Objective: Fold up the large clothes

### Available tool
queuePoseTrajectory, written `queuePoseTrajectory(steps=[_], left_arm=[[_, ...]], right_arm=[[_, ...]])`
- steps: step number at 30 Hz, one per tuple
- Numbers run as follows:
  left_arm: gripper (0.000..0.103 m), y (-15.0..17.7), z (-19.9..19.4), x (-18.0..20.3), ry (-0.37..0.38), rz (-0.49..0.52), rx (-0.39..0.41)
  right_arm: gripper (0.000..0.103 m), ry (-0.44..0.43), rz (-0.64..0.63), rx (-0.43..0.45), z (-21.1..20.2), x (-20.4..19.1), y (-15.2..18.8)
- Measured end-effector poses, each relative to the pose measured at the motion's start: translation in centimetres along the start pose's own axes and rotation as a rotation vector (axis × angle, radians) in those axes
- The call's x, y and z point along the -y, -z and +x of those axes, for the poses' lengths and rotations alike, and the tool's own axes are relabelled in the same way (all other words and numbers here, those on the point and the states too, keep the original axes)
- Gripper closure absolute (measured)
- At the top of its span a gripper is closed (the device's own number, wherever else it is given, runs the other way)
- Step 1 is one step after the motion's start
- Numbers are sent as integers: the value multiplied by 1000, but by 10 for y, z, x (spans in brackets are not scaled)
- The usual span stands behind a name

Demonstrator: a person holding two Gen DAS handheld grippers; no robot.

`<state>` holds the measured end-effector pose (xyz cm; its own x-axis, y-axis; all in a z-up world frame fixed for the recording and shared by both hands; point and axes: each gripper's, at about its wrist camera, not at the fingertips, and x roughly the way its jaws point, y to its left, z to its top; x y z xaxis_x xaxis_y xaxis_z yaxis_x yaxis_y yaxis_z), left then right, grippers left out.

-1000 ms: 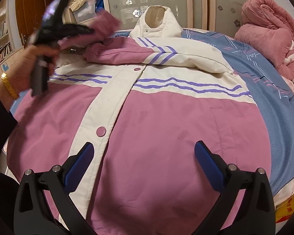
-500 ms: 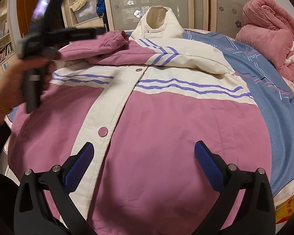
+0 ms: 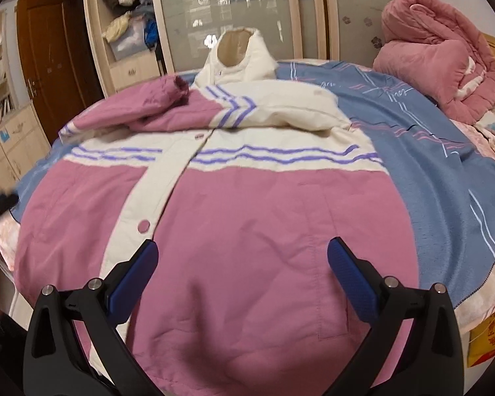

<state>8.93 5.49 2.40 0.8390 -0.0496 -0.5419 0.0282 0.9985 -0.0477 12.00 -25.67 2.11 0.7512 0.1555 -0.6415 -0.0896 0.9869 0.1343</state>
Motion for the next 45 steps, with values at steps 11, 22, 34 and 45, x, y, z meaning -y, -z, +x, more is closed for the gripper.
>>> queuePoseTrajectory(steps=[11, 22, 34, 45], left_arm=[[2, -4, -1, 29, -18, 86, 21], [2, -5, -5, 45, 9, 139, 35], [2, -12, 6, 54, 52, 108, 29], [2, -35, 27, 57, 37, 47, 89]], right_arm=[[1, 50, -38, 90, -17, -2, 6], [1, 60, -64, 94, -12, -6, 8], [1, 66, -13, 146, -21, -1, -14], [1, -122, -70, 42, 16, -59, -163]])
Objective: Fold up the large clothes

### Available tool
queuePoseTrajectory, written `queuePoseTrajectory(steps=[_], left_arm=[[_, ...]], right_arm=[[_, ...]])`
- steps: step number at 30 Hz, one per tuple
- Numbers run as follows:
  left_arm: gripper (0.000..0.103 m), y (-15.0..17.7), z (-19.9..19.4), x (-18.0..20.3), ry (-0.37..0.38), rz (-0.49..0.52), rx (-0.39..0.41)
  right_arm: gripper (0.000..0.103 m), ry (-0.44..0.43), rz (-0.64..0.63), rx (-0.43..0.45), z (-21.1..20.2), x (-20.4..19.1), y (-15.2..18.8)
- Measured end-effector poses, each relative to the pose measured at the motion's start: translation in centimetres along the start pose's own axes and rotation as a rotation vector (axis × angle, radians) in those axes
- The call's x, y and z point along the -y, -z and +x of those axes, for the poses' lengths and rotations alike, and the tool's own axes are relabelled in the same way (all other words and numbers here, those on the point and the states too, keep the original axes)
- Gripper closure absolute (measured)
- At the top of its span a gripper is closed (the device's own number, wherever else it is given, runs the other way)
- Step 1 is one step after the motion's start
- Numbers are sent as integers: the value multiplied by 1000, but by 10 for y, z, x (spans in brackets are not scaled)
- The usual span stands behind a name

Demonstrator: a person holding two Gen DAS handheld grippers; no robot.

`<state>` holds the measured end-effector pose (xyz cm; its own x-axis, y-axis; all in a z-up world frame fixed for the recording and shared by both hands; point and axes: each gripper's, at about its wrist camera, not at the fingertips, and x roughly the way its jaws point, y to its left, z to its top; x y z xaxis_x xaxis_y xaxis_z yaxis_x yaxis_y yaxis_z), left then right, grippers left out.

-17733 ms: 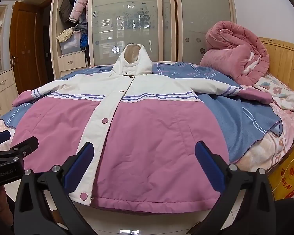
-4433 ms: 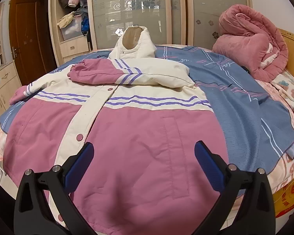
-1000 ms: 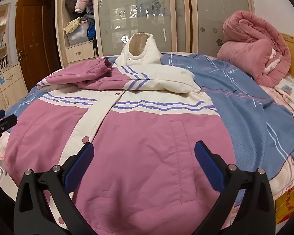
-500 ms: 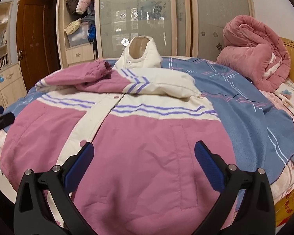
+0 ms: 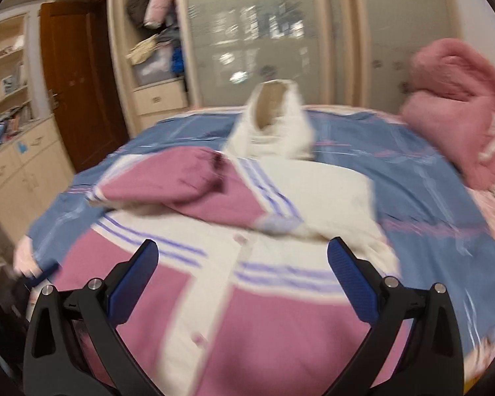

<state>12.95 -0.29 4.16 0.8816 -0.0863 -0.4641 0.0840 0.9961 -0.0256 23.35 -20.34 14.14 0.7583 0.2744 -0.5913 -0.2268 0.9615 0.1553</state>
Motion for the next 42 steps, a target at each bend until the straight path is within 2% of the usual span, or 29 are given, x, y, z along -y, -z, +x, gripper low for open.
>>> queuePoseTrajectory(steps=[4, 8, 11, 12, 15, 17, 18, 19, 20, 21, 24, 28, 31, 33, 37, 40, 41, 42], left_arm=[[2, -4, 17, -10, -40, -56, 8], [2, -8, 32, -15, -53, -59, -9], [2, -14, 32, -24, -55, -83, -7], [2, -16, 30, -26, -48, -90, -3], [2, -21, 22, -29, -47, -84, 28], [2, -23, 20, -29, -49, -69, 43], [2, -23, 20, -28, -51, -63, 44], [2, -23, 20, -29, -50, -62, 43], [2, -23, 21, -30, -49, -64, 42], [2, -23, 22, -31, -49, -65, 40], [2, -23, 23, -31, -52, -65, 38], [2, -22, 23, -34, -52, -72, 33], [2, -22, 23, -34, -55, -68, 33], [2, -21, 23, -34, -50, -68, 32], [2, -21, 23, -31, -39, -54, 33], [2, -21, 23, -28, -28, -46, 28], [2, -21, 23, -27, -24, -42, 26], [2, -21, 23, -26, -18, -38, 25]], right_arm=[[1, -110, 78, -95, 70, -7, -58], [1, -153, 131, -201, 146, -13, -95], [2, -148, 163, -254, 192, -12, -105], [10, -148, 165, -275, 205, -11, -107], [17, -119, 175, -335, 245, -8, -110], [21, -147, 187, -384, 263, -11, -107], [25, -174, 198, -412, 270, -14, -104], [34, -194, 199, -426, 274, -19, -103], [63, -191, 195, -422, 275, -22, -103], [83, -193, 189, -412, 274, -25, -102], [91, -196, 157, -350, 261, -32, -108], [92, -190, 227, -210, 222, -11, -122], [92, -155, 314, -161, 197, 24, -122], [92, -99, 377, -139, 186, 48, -114], [92, 63, 497, -175, 175, 100, -77], [89, 184, 488, -176, 171, 117, -52], [81, 186, 454, -155, 170, 117, -47], [50, 173, 433, -141, 169, 116, -44]])
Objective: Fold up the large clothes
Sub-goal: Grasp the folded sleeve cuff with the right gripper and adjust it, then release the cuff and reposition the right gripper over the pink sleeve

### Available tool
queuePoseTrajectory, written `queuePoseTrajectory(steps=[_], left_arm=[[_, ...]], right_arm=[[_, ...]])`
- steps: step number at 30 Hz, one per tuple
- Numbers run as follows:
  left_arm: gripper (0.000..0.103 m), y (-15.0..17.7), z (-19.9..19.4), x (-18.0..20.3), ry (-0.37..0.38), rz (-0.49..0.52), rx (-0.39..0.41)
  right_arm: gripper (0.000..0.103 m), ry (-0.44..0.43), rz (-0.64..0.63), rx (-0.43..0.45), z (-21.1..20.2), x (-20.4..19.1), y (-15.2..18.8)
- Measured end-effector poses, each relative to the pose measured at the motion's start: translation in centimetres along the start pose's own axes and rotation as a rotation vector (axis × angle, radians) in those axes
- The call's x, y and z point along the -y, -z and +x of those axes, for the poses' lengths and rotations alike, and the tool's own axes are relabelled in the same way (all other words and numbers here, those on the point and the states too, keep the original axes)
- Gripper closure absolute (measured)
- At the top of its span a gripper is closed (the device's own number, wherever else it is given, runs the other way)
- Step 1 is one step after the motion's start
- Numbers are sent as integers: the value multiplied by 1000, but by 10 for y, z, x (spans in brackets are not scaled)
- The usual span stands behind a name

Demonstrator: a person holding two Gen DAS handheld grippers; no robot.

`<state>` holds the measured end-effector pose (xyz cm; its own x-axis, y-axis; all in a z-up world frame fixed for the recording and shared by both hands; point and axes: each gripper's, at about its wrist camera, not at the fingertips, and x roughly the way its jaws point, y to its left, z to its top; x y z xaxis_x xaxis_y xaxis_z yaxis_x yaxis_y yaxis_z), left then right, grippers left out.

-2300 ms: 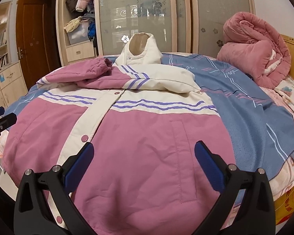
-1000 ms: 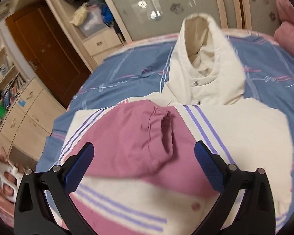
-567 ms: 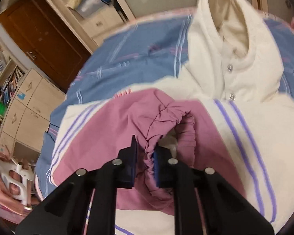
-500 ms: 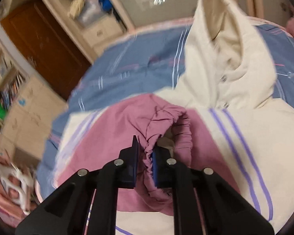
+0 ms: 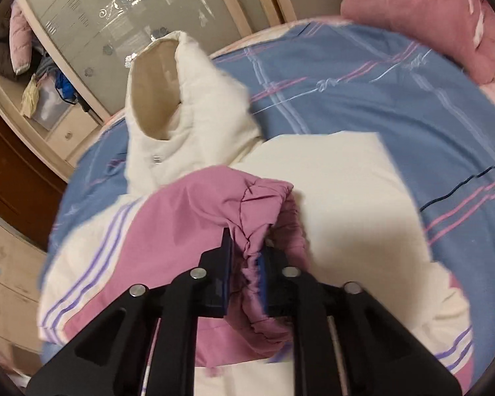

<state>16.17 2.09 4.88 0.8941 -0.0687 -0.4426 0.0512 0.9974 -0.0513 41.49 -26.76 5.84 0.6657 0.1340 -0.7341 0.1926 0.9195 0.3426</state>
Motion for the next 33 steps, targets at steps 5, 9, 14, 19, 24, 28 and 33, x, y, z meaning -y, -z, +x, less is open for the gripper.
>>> queuePoseTrajectory(steps=[5, 9, 14, 19, 24, 28, 33], left_arm=[[2, 4, 1, 4, 12, 25, -10], [2, 5, -1, 5, 25, 39, -6], [2, 6, -6, 7, 34, 44, -5], [2, 11, -15, 13, 46, 57, -13], [2, 20, -30, 20, 33, 88, 2], [2, 27, -42, 18, 45, 94, -13], [2, 30, -53, 11, 55, 95, -29]], right_arm=[[1, -138, 39, 174, -54, 15, 24], [1, -267, -55, 329, -133, 24, 73], [1, -239, -318, 493, -211, 27, 147], [1, -41, -634, 596, -236, 26, 227], [1, -24, -693, 584, -227, 31, 258], [1, -84, -638, 537, -223, 33, 253], [1, -108, -592, 560, -234, 41, 251]])
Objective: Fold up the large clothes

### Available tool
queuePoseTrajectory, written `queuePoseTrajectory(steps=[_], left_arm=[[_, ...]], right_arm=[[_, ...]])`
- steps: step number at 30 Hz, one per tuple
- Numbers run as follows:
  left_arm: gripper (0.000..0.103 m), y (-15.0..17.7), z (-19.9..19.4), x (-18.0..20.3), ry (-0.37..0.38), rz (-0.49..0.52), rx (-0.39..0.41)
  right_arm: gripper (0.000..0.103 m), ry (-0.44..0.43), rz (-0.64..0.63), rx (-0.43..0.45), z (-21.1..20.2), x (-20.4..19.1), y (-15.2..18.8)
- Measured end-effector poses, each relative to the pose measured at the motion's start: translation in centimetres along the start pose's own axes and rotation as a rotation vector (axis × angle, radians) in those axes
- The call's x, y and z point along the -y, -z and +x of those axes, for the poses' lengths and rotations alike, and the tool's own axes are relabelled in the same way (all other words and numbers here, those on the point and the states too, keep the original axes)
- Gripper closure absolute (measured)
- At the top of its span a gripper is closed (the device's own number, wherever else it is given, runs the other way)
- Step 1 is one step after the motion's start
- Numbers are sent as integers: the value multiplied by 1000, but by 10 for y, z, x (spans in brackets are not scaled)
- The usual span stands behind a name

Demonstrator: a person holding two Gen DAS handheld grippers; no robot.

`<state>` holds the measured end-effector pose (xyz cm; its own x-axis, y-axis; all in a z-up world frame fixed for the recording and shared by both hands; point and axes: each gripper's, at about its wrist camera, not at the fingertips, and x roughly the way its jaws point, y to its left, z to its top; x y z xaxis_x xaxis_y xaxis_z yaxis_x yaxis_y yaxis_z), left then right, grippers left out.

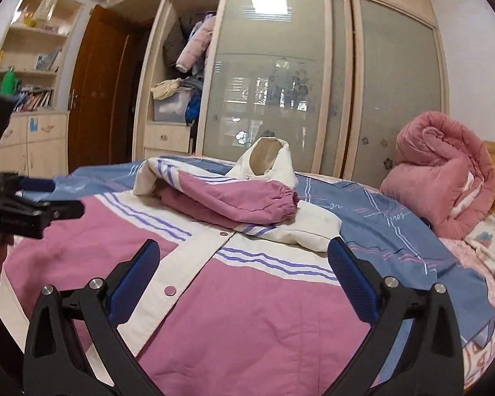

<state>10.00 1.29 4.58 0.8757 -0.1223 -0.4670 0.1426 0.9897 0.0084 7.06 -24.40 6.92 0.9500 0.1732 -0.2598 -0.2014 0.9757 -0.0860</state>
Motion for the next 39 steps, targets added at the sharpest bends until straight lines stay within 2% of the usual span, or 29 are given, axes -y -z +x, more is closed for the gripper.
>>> queuePoseTrajectory(steps=[3, 5, 8, 10, 14, 17, 21, 23, 27, 30, 32, 34, 35, 36, 37, 39], left_arm=[[2, 1, 1, -1, -37, 8, 9], [2, 2, 7, -1, -35, 3, -23], [2, 3, 11, 1, -35, 4, -26], [2, 2, 12, 4, -41, 15, -17], [2, -1, 13, 5, -31, -3, 0], [2, -5, 17, 1, -35, -24, 2], [2, -10, 25, -8, -45, -66, -1], [2, -11, 30, -11, -54, -77, -3], [2, -15, 42, -16, -64, -92, -13], [2, -19, 52, -19, -87, -89, -12], [2, -21, 57, -22, -89, -94, -17], [2, -23, 62, -27, -68, -120, -30], [2, -24, 63, -28, -62, -133, -34], [2, -25, 63, -29, -58, -140, -35], [2, -26, 63, -29, -54, -143, -33], [2, -28, 62, -27, -54, -133, -26]], right_arm=[[1, 10, 23, -4, -3, 6, 0], [1, 14, 36, -8, -3, 10, 0], [1, 36, 38, -26, 0, 12, 1], [1, 34, 63, -59, 7, 16, 0], [1, 26, 107, -188, 38, 29, -18], [1, -4, 142, -304, 85, 41, -48], [1, -51, 298, -414, 167, 68, -78], [1, -28, 342, -463, 207, 79, -87], [1, 77, 366, -526, 274, 98, -90], [1, 67, 465, -595, 312, 111, -79], [1, 70, 491, -594, 325, 109, -74], [19, 51, 478, -592, 330, 98, -72], [45, 37, 467, -609, 334, 92, -71], [81, 33, 456, -620, 337, 87, -70], [88, 38, 438, -625, 339, 80, -70], [90, 31, 402, -606, 339, 73, -79]])
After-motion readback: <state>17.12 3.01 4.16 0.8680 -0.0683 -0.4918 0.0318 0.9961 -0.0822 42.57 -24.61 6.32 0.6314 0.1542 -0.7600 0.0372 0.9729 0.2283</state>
